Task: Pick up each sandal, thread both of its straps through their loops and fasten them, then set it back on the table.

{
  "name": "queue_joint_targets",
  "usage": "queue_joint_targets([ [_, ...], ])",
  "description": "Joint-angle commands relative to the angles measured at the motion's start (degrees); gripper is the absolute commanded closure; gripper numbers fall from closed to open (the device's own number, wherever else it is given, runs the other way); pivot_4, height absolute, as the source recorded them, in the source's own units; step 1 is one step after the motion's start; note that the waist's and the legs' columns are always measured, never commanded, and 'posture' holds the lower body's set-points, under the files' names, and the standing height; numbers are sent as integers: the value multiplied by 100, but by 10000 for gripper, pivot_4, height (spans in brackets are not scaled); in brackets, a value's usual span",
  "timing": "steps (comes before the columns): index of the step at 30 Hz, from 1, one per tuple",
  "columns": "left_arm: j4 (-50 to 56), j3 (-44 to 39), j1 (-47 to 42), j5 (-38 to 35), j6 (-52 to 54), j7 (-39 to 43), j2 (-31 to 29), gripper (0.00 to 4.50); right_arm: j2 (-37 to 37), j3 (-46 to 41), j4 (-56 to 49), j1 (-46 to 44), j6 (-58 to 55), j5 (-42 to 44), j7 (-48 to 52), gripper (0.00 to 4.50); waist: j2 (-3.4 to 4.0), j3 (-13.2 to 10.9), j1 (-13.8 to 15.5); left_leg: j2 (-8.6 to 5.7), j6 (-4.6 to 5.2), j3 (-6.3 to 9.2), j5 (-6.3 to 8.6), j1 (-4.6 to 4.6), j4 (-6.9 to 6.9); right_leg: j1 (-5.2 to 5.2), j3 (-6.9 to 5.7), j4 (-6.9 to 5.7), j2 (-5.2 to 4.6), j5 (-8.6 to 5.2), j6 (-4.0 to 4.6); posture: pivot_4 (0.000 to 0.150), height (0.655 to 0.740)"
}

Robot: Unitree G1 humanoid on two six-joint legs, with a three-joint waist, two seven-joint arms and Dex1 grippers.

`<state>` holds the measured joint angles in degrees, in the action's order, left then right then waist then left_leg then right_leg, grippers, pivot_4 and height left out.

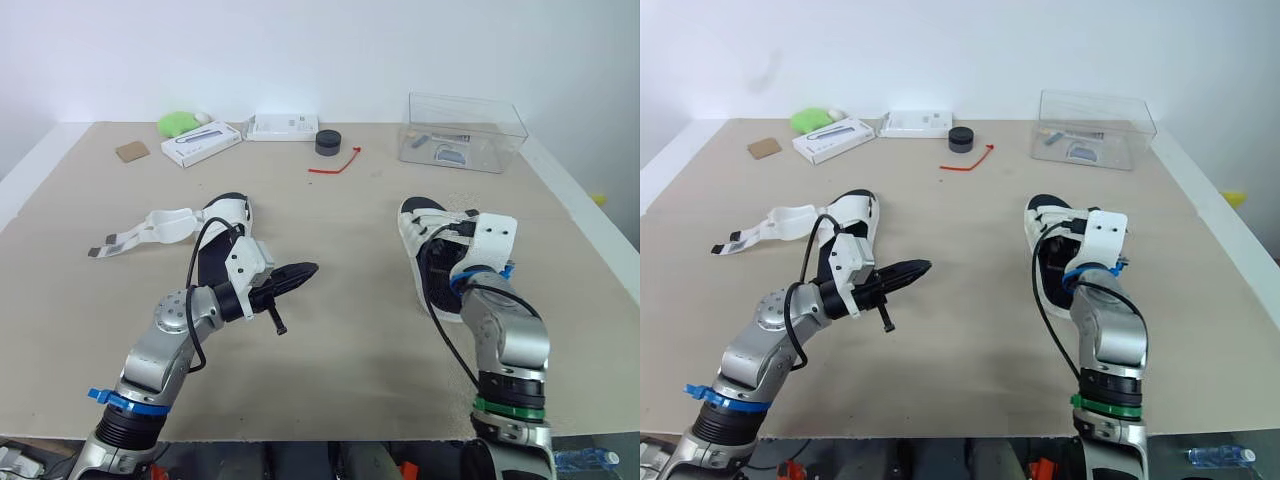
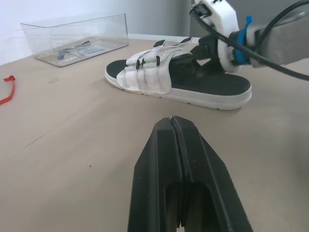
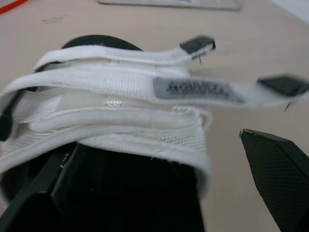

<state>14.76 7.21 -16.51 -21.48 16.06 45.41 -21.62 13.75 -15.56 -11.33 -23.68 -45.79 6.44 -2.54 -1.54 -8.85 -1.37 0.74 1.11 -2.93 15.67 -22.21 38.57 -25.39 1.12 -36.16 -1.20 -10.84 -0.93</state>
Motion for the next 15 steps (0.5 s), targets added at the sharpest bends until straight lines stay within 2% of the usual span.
queue_joint_targets([
  [1, 169, -67, -58, -89, 18, -5, -18, 45000, 366, 40, -879, 289, -246, 356, 642, 228, 0, 0, 3, 0, 1, 2, 0, -1, 0, 0, -1, 0, 0, -2, 0, 1500, 7400],
  [5, 54, -67, -127, 29, 97, -62, -64, 45000, 770, 159, -1516, 911, -96, 790, 1542, 228, 0, 0, 2, 0, 5, 4, 3, -2, -1, 0, -2, 1, 0, -7, -3, 1500, 7400],
  [10, -95, -99, -216, 113, 183, -134, -77, 45000, 1369, 598, -1826, 1527, 965, 1091, 2924, 228, -1, 0, -2, 0, 7, 0, 4, 13, 3, 9, 1, 1, 3, -25, -40, 1500, 7400],
  [15, 0, -195, -185, 90, 187, -202, -125, 45000, 1598, 1323, -1359, 755, 1724, 1356, 4199, 228, -5, -3, -32, 5, 8, -3, 1, 19, 9, 10, 6, 0, 15, -12, -34, 1500, 7400],
])
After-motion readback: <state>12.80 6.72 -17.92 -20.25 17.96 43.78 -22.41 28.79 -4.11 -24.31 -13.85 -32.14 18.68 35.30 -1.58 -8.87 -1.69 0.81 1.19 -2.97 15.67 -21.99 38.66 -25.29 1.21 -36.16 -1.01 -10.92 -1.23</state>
